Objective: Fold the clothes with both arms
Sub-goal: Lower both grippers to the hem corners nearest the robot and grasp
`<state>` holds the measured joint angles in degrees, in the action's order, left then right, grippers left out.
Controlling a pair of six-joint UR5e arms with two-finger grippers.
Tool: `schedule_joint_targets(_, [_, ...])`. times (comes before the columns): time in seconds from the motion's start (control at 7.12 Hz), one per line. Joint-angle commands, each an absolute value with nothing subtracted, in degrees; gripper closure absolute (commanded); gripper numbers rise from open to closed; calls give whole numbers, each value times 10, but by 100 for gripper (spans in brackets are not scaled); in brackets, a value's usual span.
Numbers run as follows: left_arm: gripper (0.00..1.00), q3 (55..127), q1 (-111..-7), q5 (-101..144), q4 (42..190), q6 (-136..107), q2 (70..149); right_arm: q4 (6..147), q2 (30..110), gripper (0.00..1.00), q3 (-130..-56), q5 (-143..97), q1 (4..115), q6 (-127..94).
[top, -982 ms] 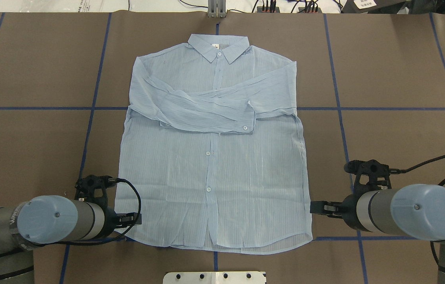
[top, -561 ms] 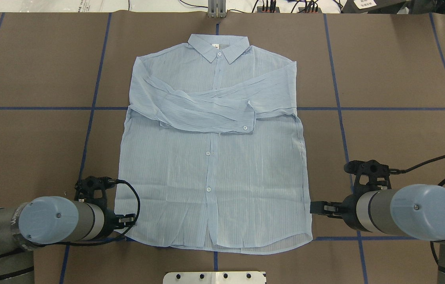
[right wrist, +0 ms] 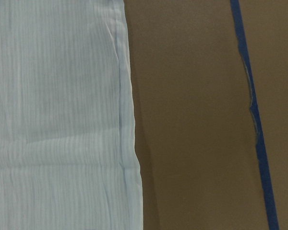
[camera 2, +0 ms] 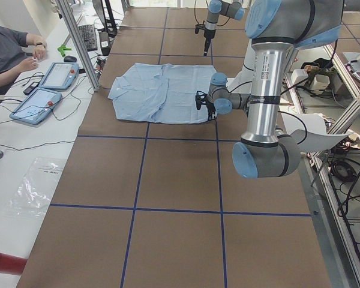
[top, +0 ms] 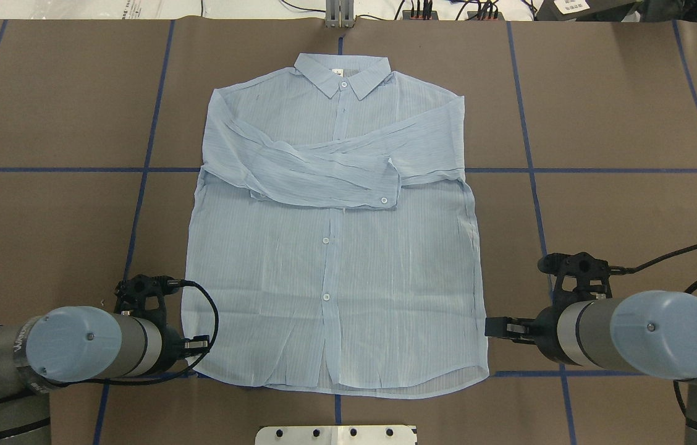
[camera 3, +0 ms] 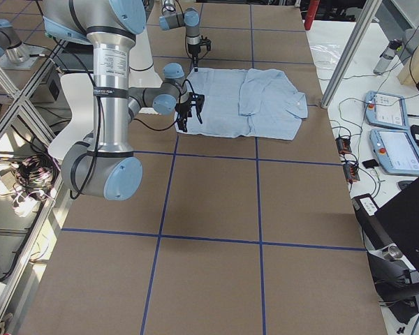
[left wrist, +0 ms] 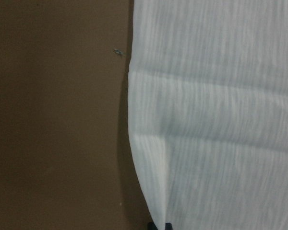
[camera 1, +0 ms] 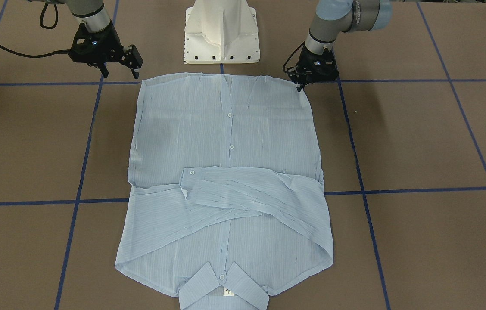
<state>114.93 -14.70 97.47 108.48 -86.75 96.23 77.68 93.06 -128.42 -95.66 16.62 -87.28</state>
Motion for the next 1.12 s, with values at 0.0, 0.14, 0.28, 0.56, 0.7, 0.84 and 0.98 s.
schedule_joint_targets(0.0, [100,1160,-148,975,1080,-867,961,773,933,0,-1283,-915,127,-908])
schedule_joint_targets(0.14, [100,1169,-148,976,1080,-867,959,768,933,0,-1282,-895,108,-924])
schedule_joint_targets(0.28, [100,1177,-148,976,1080,-868,961,728,949,0,-1274,-882,96,-942])
schedule_joint_targets(0.56, [100,1184,-148,972,1081,-878,967,640,981,6,-1237,-840,68,-971])
schedule_joint_targets(0.7, [100,1197,-147,972,1081,-883,967,640,979,16,-1234,-801,37,-1005])
schedule_joint_targets(0.84, [100,1203,-147,971,1081,-883,965,641,976,30,-1227,-774,13,-1009])
schedule_joint_targets(0.98, [100,1208,-146,966,1081,-883,965,641,972,38,-1220,-756,2,-1008])
